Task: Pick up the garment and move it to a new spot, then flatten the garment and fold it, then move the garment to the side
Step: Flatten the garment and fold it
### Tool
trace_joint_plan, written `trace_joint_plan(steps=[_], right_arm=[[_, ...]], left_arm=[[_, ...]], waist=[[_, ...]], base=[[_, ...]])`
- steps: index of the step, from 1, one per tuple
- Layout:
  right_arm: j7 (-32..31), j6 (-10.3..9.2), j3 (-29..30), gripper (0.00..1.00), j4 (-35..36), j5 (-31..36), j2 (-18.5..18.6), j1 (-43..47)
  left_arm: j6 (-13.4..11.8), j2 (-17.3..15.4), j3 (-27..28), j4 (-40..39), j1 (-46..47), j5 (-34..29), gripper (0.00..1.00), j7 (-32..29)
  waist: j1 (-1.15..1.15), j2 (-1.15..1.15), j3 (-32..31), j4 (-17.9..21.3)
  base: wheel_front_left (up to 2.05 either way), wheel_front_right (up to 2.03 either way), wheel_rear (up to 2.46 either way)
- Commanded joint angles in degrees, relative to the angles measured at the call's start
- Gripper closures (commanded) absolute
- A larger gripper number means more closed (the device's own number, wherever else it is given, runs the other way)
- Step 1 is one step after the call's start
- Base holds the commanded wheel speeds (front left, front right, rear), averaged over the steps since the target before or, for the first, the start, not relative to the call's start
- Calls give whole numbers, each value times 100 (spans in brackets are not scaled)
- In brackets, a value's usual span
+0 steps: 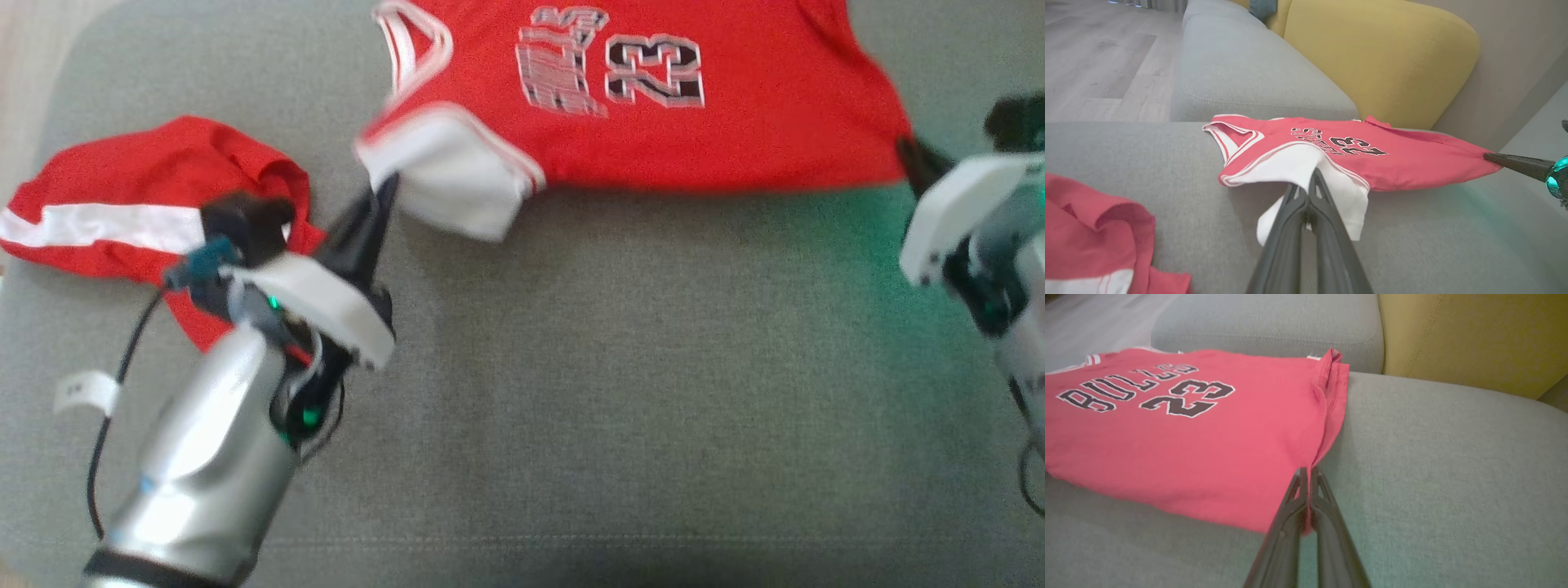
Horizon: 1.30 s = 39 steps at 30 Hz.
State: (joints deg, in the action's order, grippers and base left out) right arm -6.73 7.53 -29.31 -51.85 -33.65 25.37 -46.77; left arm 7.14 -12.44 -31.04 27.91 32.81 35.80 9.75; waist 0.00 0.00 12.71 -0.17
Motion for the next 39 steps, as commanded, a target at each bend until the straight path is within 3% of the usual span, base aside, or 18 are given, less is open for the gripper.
trace_joint_plan(steps=[1, 14, 32, 39], right_arm=[[-73, -4, -220, 100, 247, -82, 235, 152], [-704, -4, -947, 100, 540, -500, 935, 687], [-2138, -4, -1082, 100, 866, -1295, 1441, 1353], [-2572, -4, -940, 100, 1275, -1483, 1613, 1515]], left_arm=[[34, -309, 37, -362, -9, 118, 100, -136], [35, -1172, -757, -1517, -797, 913, 100, -1195], [-1, -2333, -957, -2895, -1574, 1899, 100, -2596], [-177, -2458, -869, -3279, -1620, 1930, 100, -2642]], waist=[[0, 0, -136, -56], [0, 0, -488, -96], [0, 0, -923, 60], [0, 0, -913, 127]], base=[[0, 0, 0], [0, 0, 0], [0, 0, 0], [0, 0, 0]])
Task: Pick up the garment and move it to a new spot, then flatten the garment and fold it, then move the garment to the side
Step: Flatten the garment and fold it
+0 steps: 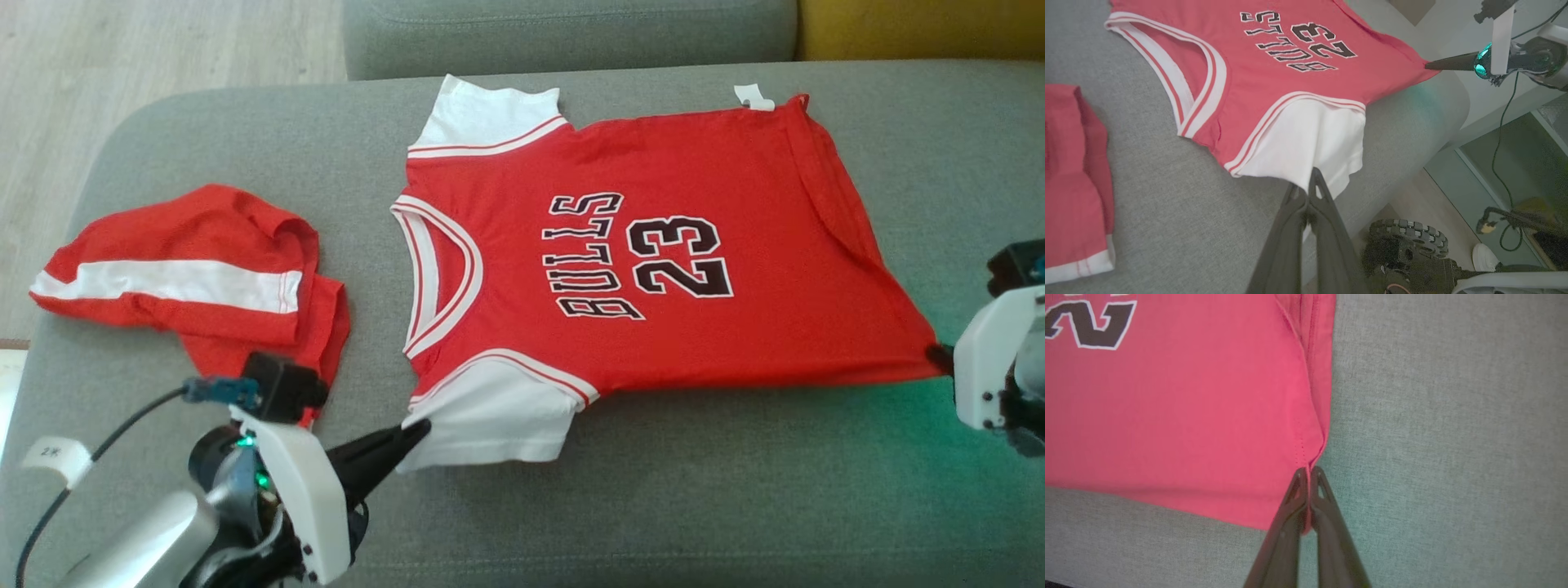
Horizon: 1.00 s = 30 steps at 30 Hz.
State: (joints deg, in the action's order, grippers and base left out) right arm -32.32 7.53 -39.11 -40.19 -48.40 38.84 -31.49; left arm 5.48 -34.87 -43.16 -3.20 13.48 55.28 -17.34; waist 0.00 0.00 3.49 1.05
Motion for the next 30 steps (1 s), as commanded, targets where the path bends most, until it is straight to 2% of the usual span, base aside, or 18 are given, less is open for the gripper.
trace_joint_plan(steps=[1, 16, 30], right_arm=[[-28, -4, 77, 100, 147, 9, 270, -11], [-72, -4, 827, 100, 301, 522, -28, -471], [81, -4, 1198, 100, -251, 1584, -705, -1364]], left_arm=[[-30, -205, 364, -185, 337, -41, 100, 102], [0, -59, 451, 45, 1282, -444, 100, 141], [160, 464, 163, 1130, 2687, -659, 100, 12]], waist=[[0, 0, 23, 13], [0, 0, 596, 39], [0, 0, 1381, 20]], base=[[0, 0, 0], [0, 0, 0], [0, 0, 0]])
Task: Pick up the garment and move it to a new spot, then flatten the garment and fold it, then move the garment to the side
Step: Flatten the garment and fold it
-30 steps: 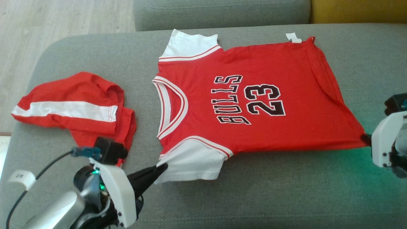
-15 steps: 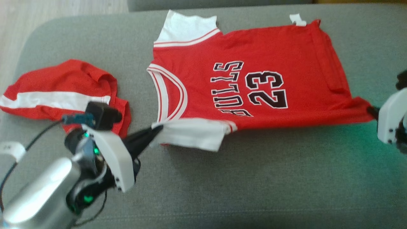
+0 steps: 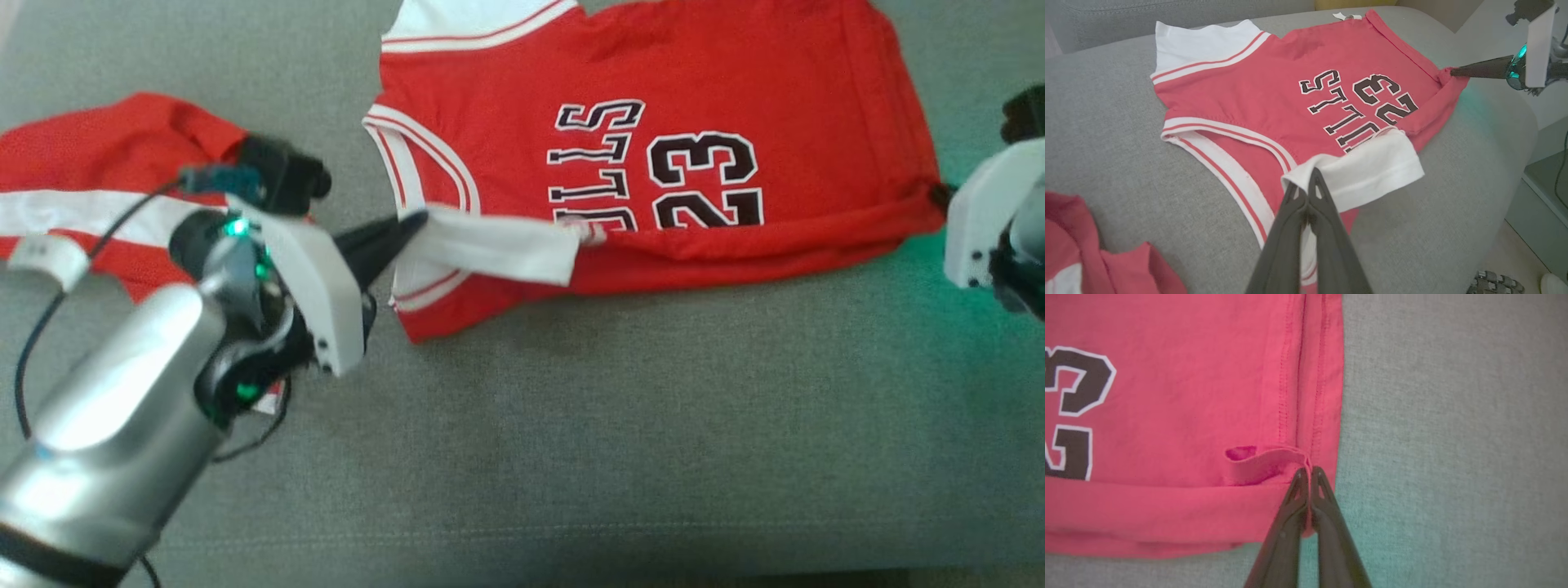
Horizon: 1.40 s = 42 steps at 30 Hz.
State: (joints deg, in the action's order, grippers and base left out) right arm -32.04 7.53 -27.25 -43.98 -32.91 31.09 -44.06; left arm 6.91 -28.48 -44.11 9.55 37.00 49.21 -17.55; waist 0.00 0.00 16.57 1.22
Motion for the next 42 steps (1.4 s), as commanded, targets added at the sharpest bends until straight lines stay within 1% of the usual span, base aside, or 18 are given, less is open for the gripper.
trace_joint_plan(steps=[1, 9, 13, 18, 19, 20, 21, 26, 27, 28, 29, 30, 31, 35, 40, 42], right_arm=[[98, -4, 41, 100, 84, 88, 24, -167], [515, -4, 196, 100, -332, 345, -290, -591], [729, -4, 302, 100, -545, 357, -428, -705], [911, -4, 272, 100, -735, 365, -538, -777], [981, -4, 255, 94, -746, 373, -543, -789], [1078, -4, 242, 51, -754, 390, -544, -806], [1180, -4, 228, 0, -758, 402, -552, -823], [1827, -4, 220, 0, -807, 474, -574, -955], [1983, -4, 237, 0, -836, 498, -578, -985], [2135, -4, 257, 0, -869, 517, -588, -1010], [2135, -4, 257, 0, -869, 517, -588, -1010], [2295, -4, 277, 0, -903, 543, -596, -1031], [2458, -4, 294, 0, -934, 567, -604, -1044], [3219, -4, 407, 0, -976, 633, -653, -1052], [4164, -4, 530, 0, -831, 718, -752, -891], [4440, -4, 643, 0, -708, 710, -799, -752]], left_arm=[[24, -141, 234, -49, 435, -64, 100, 39], [52, 91, 66, 753, 1197, -117, 100, 204], [55, 149, -74, 1040, 1354, -162, 100, 324], [57, 190, -218, 1263, 1451, -98, 100, 468], [57, 199, -245, 1303, 1468, -84, 100, 493], [57, 209, -271, 1342, 1485, -73, 100, 515], [57, 218, -300, 1378, 1503, -65, 100, 537], [50, 261, -345, 1632, 1584, -74, 100, 681], [22, 280, -331, 1697, 1600, -96, 75, 744], [-20, 305, -314, 1764, 1614, -123, 42, 821], [-20, 305, -314, 1764, 1614, -123, 42, 821], [-66, 337, -297, 1830, 1625, -151, 4, 911], [-113, 378, -275, 1901, 1627, -164, 0, 995], [-314, 543, -155, 2123, 1637, -233, 0, 1461], [-684, 771, 219, 2245, 1537, -278, 0, 2590], [-831, 897, 406, 2228, 1407, -230, 0, 2977]], waist=[[0, 0, 117, 7], [0, 0, 381, 83], [0, 0, 404, 125], [0, 0, 403, 145], [0, 0, 403, 145], [0, 0, 406, 144], [0, 0, 407, 143], [0, 0, 404, 141], [0, 0, 399, 141], [0, 0, 389, 142], [0, 0, 389, 142], [0, 0, 372, 142], [0, 0, 348, 143], [0, 0, 212, 161], [0, 0, -48, 212], [0, 0, -187, 228]], base=[[0, 0, 0], [0, 0, 0], [0, 0, 0], [0, 0, 0], [0, 0, 0], [0, 0, 0], [0, 0, 0], [0, 0, 0], [0, 0, 0], [0, 0, 0], [0, 0, 0], [0, 0, 0], [0, 0, 0], [0, 0, 0], [0, 0, 0], [0, 0, 0]])
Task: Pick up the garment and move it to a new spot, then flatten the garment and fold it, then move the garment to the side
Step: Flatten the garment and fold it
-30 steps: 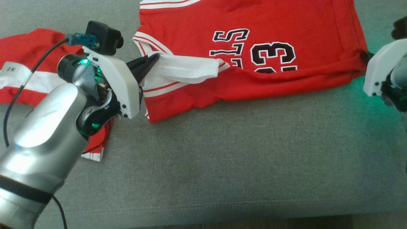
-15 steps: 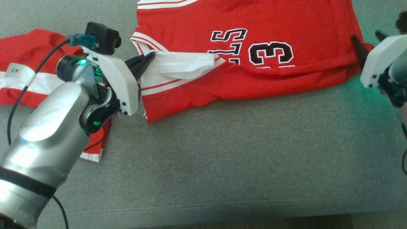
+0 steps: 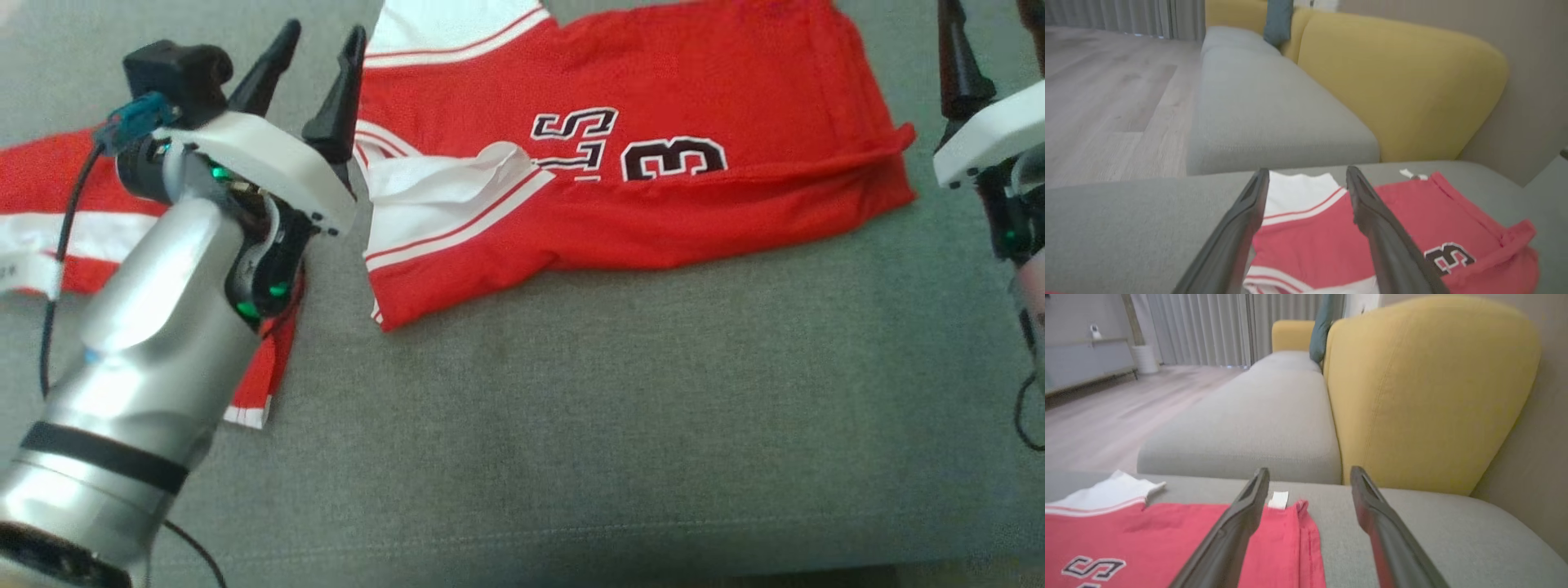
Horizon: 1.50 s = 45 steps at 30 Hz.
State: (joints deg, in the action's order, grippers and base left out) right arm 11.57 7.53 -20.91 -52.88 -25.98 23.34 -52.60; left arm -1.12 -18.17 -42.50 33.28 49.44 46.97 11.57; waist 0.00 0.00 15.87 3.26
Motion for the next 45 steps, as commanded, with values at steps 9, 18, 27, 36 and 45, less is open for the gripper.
trace_joint_plan(steps=[9, 18, 27, 36, 45], right_arm=[[339, -4, 1289, 0, 1901, 504, -413, 1489], [271, -4, 2100, 0, 3421, 1478, -1233, 3265], [-178, -4, 2298, 0, 4251, 1716, -1474, 3693], [-410, -4, 2271, 0, 4694, 1798, -1493, 3753], [-523, -4, 2241, 0, 4944, 1839, -1486, 3747]], left_arm=[[-787, 616, 1816, -1780, -1271, -813, 0, 340], [-655, 1401, 2090, -2165, -2973, -1663, 0, 341], [-691, 1516, 2207, -1617, -3095, -1977, 0, 342], [-1029, 1512, 1995, -259, -2750, -2038, 0, -27], [-1337, 1388, 1949, 795, -2358, -2197, 0, -327]], waist=[[0, 0, -635, 64], [0, 0, -882, 90], [0, 0, -870, 227], [0, 0, -751, 419], [0, 0, -597, 607]], base=[[0, 0, 0], [0, 0, 0], [0, 0, 0], [0, 0, 0], [0, 0, 0]])
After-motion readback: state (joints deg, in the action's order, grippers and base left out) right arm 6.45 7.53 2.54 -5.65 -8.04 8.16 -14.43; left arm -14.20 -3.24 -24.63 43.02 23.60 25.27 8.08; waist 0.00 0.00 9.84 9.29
